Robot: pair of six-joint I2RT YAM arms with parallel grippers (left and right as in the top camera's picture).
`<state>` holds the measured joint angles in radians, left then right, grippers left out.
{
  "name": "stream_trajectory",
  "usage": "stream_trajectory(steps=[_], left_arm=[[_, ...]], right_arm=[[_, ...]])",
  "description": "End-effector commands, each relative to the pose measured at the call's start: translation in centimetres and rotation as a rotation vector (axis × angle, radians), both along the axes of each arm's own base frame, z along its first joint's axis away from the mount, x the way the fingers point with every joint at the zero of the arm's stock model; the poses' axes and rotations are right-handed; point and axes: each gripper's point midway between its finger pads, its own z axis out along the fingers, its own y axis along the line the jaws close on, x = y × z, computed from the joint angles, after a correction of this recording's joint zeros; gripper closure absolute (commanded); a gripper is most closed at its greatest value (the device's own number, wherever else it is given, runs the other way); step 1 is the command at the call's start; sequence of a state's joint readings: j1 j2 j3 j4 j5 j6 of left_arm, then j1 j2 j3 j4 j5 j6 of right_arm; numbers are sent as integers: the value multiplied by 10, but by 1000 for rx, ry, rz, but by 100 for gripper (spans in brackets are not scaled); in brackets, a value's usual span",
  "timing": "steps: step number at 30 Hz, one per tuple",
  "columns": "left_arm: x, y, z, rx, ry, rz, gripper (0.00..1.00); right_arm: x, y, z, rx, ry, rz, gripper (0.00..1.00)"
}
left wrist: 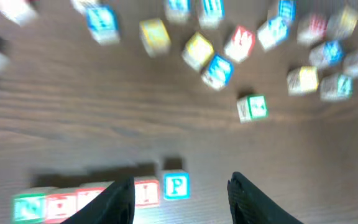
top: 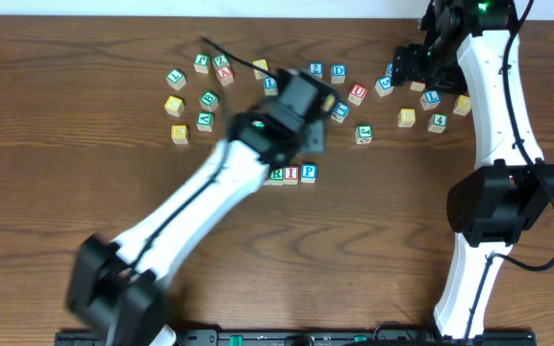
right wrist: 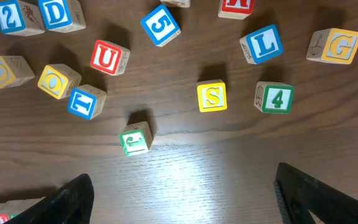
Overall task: Spell out NEURIPS
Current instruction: 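Retract the left arm to the left side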
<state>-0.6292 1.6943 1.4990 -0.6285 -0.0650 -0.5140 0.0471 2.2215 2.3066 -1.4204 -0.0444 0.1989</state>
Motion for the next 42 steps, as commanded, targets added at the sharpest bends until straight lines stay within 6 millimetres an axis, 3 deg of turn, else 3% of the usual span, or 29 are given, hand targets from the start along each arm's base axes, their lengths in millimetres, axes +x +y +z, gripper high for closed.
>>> stream_trajectory(steps=[1,9,15,26,34,42], left_arm=[[9,29,36,6,-79,38,52],[11,111,65,22,-93,189,52],[12,165,61,59,-51,299,52],[20,236,58,99,-37,439,52],[18,276,58,125,-31,510,52],[17,288,57,137,-28,527,52]], right_arm=[[-2,0,3,-11,-5,14,11],[-2,5,3,-11,-5,25,12],[-2,12,3,-11,-10,40,11],[-1,31,4,-10,-22,79,11],[2,43,5,-3,-38,84,12],[3,57,6,7,-52,81,14]])
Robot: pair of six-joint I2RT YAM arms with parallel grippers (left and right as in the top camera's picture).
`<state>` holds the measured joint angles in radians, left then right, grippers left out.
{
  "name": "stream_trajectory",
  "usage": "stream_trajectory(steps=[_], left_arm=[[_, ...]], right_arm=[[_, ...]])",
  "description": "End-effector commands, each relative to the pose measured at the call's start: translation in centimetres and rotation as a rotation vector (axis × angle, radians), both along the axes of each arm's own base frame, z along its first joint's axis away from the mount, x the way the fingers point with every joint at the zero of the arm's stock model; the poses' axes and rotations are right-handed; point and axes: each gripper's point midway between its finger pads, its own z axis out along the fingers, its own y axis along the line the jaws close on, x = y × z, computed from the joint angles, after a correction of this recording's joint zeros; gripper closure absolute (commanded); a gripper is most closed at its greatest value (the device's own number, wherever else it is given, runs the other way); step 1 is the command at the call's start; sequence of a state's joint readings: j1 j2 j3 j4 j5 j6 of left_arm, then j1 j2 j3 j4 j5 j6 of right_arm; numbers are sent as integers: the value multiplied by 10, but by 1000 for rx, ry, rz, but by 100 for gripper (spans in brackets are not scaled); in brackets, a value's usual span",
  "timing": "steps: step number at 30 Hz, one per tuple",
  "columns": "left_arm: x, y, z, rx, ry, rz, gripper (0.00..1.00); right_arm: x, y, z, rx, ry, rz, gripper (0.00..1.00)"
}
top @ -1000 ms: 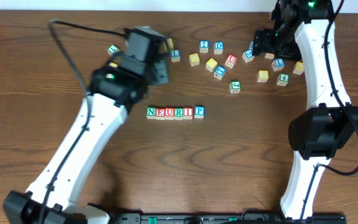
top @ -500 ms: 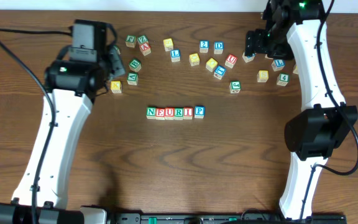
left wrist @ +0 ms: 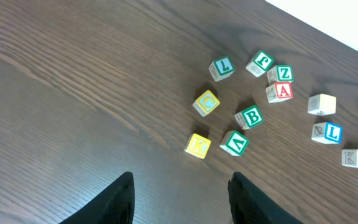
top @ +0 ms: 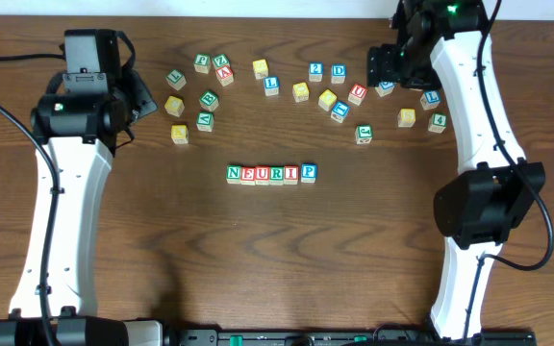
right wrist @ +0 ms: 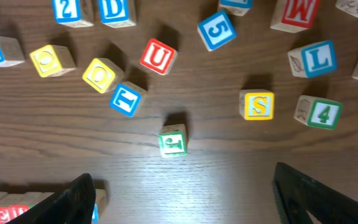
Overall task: Spell out NEURIPS
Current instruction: 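Retract the left arm to the left side, then move the right gripper to the yellow S block and grasp it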
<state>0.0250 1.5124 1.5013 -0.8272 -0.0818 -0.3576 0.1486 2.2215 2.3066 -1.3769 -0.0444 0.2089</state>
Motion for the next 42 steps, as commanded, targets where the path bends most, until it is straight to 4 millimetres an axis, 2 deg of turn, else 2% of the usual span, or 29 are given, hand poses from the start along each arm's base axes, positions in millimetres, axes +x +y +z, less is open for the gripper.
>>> stream_trajectory(steps=[1,24,35,42], left_arm=[[0,4,11,31,-20,-17,52],[-2,4,2,37,9,-29,51],[-2,4,2,37,8,-29,51],[-2,4,2,37,9,-29,51]], right_arm=[[-1,10,4,3,-14,-11,14],[13,63,13,51,-113,11,17],[10,96,16,64,-146,75,17],[8,108,17,69,-152,98,16]])
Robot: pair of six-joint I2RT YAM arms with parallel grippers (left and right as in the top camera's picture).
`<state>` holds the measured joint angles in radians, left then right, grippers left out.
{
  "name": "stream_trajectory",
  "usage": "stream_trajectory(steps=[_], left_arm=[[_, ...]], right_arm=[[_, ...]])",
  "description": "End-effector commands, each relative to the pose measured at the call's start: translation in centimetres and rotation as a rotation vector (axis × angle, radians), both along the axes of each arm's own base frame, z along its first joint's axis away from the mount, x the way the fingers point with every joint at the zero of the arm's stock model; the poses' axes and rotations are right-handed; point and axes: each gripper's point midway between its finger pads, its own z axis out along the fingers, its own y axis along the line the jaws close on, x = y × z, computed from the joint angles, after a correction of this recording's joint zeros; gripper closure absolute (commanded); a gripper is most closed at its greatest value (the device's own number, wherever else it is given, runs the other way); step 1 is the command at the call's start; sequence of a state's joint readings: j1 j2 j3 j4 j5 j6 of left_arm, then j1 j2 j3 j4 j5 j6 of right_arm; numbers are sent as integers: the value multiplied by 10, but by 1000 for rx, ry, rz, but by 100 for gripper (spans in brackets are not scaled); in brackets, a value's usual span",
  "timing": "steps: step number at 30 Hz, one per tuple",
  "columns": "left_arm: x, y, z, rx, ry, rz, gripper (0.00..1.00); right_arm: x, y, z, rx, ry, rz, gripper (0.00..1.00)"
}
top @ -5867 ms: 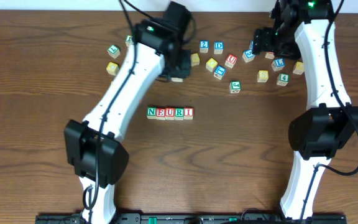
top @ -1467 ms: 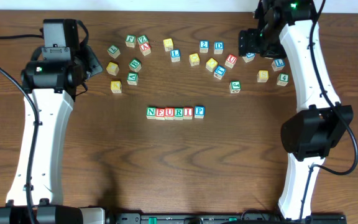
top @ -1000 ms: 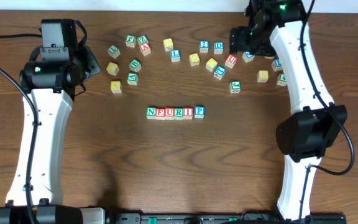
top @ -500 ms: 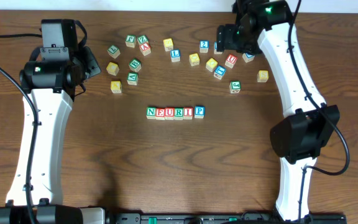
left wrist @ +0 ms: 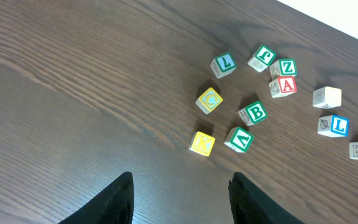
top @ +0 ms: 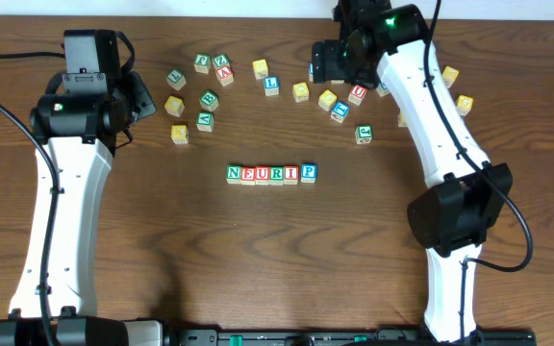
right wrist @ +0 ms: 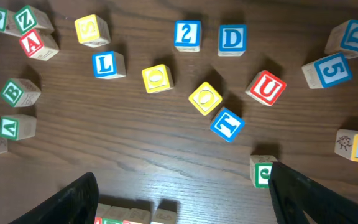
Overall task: Spell out NEURIPS
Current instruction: 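Move the right gripper to the yellow S block and grasp it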
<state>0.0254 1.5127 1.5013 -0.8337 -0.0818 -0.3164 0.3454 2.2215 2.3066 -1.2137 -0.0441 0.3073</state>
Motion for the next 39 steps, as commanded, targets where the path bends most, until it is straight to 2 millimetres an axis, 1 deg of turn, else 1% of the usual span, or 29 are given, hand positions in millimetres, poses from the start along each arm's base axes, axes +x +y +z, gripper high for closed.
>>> stream_trajectory(steps=[1,9,11,13,15,19,25,28,30,32,34,36,39], left_arm=[[-1,4,3,12,-5,4,51],[0,4,4,13,-5,3,51],[0,4,4,13,-5,3,51],[0,4,4,13,-5,3,51],[0,4,4,13,-5,3,51],[0,4,4,13,-5,4,51],[0,4,4,13,-5,3,51],[0,4,4,13,-5,3,51],[0,4,4,13,-5,3,50],[0,4,4,12,-5,4,50],[0,4,4,13,-5,3,50],[0,4,4,13,-5,3,50],[0,2,3,12,-5,1,50]], right_arm=[[-3,5,3,-3,-6,-3,16],[-12,21,0,-12,5,32,16],[-13,20,-2,-29,7,29,16],[-14,14,-3,-58,8,16,16],[-12,-1,-5,-107,8,-13,15],[-11,-38,-8,-176,36,-80,10],[-11,-101,-13,-206,106,-150,9],[-12,-126,-14,-221,130,-158,9],[-14,-142,-15,-222,148,-189,11],[-16,-156,-18,-209,169,-220,14],[-19,-164,-23,-178,193,-239,16],[-22,-170,-32,-153,221,-251,18],[-27,-180,-47,-162,257,-247,18]])
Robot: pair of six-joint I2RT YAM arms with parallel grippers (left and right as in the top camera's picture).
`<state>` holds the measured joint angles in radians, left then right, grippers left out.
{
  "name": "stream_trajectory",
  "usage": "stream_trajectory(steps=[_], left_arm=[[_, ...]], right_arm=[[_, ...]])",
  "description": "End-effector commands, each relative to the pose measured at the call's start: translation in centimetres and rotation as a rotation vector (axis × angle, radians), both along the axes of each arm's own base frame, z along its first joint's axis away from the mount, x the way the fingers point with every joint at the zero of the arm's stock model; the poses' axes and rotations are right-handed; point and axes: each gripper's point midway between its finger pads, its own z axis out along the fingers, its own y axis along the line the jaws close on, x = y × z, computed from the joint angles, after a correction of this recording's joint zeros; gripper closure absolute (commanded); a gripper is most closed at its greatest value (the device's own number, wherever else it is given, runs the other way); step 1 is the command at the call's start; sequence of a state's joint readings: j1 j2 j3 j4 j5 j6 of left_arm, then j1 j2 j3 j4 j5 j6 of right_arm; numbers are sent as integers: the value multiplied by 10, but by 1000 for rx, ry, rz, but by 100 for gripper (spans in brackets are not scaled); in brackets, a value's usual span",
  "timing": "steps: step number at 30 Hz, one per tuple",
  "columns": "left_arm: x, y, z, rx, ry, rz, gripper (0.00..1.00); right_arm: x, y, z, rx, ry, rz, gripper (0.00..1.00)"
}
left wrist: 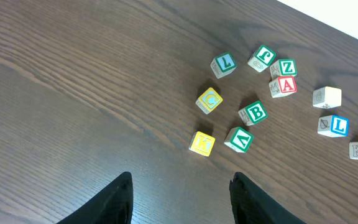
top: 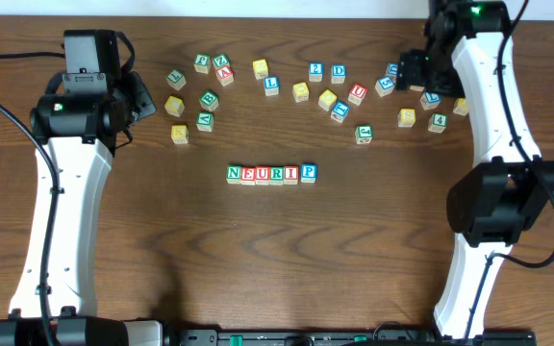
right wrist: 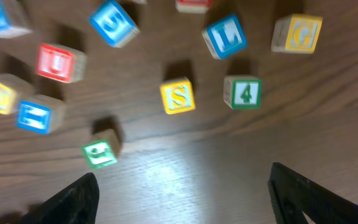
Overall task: Spell out NEURIPS
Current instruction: 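Move the right gripper to the yellow S block and grasp it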
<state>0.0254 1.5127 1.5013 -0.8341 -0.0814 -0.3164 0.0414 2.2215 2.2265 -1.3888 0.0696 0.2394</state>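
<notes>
Six blocks reading NEURIP (top: 270, 174) stand in a row at mid-table. A yellow S block (right wrist: 178, 96) lies loose at the back right (top: 407, 117), just ahead of my right gripper (right wrist: 182, 180). That gripper is open and empty, hovering over the right cluster (top: 416, 72). My left gripper (left wrist: 180, 180) is open and empty too. It hangs over bare wood at the far left (top: 128, 96), short of a small group of blocks.
Round the S lie a green 4 (right wrist: 242, 92), a blue L (right wrist: 224, 37), a yellow G (right wrist: 297, 34), a red U (right wrist: 58, 62) and a green e (right wrist: 99, 151). Left cluster: green B (left wrist: 253, 112), yellow K (left wrist: 202, 142), red A (left wrist: 283, 86).
My right gripper has moved from above the middle of the arc of blocks back to the right, over the S and the 4. The left arm has not moved.
At first my left gripper was open above the P end of the row, my right open over the S. Then the left arm stood back at the far left, the row reading NEURIP. The right gripper was further left, then over the middle arc, now right again.
</notes>
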Motion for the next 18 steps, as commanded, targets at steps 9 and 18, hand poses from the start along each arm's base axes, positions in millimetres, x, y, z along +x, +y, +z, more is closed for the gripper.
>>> stream_trajectory(steps=[9,18], left_arm=[[0,2,3,12,-5,0,50],[0,2,3,12,-5,0,50]], right_arm=[[-6,-7,-39,18,46,50,19],[-1,-8,-64,6,34,92,24]])
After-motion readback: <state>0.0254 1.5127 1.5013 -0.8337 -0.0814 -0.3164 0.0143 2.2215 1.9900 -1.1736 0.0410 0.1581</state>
